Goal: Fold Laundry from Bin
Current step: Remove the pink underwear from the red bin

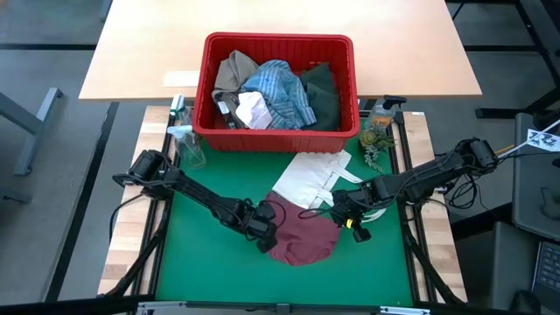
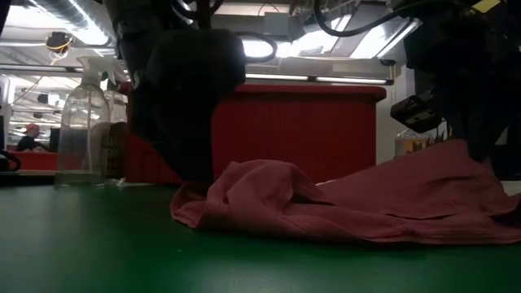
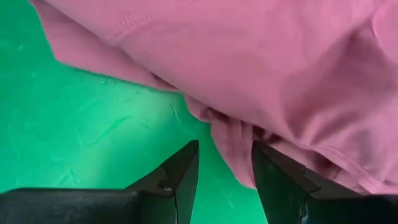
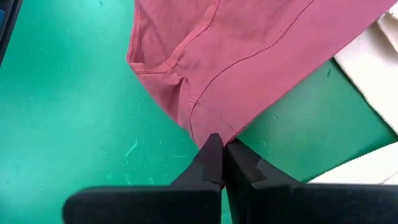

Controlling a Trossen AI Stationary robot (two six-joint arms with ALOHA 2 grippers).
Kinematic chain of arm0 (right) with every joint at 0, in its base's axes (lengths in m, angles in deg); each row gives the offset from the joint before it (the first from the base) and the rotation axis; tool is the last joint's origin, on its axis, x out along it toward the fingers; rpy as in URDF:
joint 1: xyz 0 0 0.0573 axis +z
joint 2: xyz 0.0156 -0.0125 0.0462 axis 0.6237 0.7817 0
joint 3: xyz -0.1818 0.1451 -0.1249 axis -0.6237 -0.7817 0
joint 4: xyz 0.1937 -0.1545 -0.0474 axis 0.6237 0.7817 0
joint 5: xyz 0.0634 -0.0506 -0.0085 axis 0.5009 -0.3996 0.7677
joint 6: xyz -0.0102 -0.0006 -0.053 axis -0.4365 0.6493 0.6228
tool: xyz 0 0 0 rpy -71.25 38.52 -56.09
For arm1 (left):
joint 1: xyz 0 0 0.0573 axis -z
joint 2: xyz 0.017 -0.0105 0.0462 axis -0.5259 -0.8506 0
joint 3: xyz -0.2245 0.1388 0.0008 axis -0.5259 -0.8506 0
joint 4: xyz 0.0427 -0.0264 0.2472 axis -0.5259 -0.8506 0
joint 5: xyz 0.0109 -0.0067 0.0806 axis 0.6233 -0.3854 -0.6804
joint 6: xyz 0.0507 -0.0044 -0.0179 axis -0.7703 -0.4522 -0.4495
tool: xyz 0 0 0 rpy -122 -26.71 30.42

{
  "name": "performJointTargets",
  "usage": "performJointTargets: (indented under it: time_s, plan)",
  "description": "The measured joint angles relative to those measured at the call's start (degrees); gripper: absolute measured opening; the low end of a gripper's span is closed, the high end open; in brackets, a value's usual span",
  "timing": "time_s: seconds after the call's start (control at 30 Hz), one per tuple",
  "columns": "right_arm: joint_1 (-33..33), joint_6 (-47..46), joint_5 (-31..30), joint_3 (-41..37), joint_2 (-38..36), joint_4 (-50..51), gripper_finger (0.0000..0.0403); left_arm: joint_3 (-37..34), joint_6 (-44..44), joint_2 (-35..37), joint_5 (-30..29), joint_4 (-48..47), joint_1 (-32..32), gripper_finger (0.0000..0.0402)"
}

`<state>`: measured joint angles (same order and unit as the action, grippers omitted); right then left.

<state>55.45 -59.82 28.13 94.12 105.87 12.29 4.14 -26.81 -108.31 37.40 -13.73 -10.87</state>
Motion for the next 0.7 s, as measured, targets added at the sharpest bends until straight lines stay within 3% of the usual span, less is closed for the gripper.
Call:
performJointTargets:
  time_s: [0.4, 0.53, 0.7]
  plan:
    - [0.0, 0.0, 0.02, 0.04, 0.02, 0.15, 0.0001, -0.02, 0.18, -2.71, -0.79, 0.79, -0.25, 0.0134]
    - [0.0, -0.01, 0.02, 0.04, 0.02, 0.79, 0.0001, -0.02, 1.92, -2.67, -1.01, 0.44, -0.35, 0.0097]
    - [0.0, 0.0, 0.02, 0.04, 0.02, 1.01, 0.0001, -0.02, 2.32, -2.67, -0.71, 0.49, -0.31, 0.0022]
